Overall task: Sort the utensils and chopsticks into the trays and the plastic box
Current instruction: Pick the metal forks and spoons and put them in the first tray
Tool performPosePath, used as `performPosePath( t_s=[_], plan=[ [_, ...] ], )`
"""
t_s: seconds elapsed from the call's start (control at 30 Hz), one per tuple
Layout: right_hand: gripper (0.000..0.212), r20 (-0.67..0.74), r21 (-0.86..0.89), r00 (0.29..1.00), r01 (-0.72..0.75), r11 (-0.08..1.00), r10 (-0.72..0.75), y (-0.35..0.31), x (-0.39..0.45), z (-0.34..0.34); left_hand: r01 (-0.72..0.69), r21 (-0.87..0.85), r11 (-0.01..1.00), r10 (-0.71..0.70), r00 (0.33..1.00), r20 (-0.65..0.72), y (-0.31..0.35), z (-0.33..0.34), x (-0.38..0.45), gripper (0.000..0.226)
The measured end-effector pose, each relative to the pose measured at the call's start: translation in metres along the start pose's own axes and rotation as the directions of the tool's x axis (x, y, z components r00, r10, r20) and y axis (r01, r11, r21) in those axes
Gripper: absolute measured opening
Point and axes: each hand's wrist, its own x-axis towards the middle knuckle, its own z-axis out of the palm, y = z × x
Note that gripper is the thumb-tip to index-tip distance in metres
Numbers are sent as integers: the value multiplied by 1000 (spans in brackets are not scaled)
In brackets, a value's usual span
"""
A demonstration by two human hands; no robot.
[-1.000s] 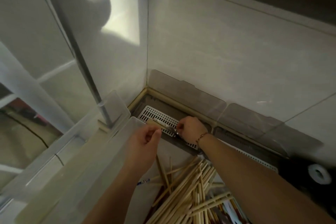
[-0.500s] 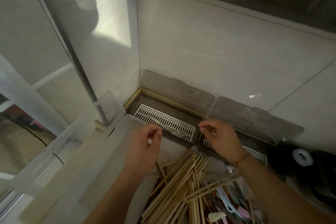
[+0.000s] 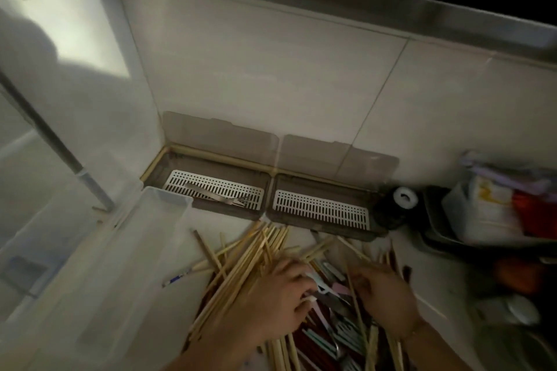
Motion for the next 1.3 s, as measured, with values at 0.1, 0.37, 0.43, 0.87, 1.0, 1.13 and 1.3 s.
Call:
performPosePath(
  t_s=[0.1, 0.37, 0.43, 0.87, 1.0, 1.13, 1.3],
  plan=[
    [17, -102, -140, 995, -31, 990, 17, 5, -8, 4, -31, 133, 991, 30, 1000, 8, 6, 16, -4, 35],
    [31, -141, -160, 989, -70, 985, 48, 17, -4, 7, 69, 243, 968, -58, 997, -53, 9, 23, -7, 30],
    [37, -92, -190, 994, -74, 979, 57, 18, 0, 7, 79, 262, 962, -67, 996, -53, 9, 23, -6, 30],
    [14, -65, -60, 975, -217, 974, 213, 18, 1, 3, 103, 197, 975, -102, 995, -15, 14, 14, -11, 35],
    [14, -32, -96, 971, -240, 966, 238, 25, -7, -6, 88, 204, 975, -84, 996, -27, 14, 14, -14, 37],
    [13, -16, -116, 970, -242, 963, 242, 36, -13, -16, 70, 209, 975, -57, 996, -69, 9, 17, -17, 33],
    [23, -169, 219, 928, -294, 930, 333, 49, -23, -33, 65, 239, 969, -48, 996, -73, 6, 19, -17, 30]
  ],
)
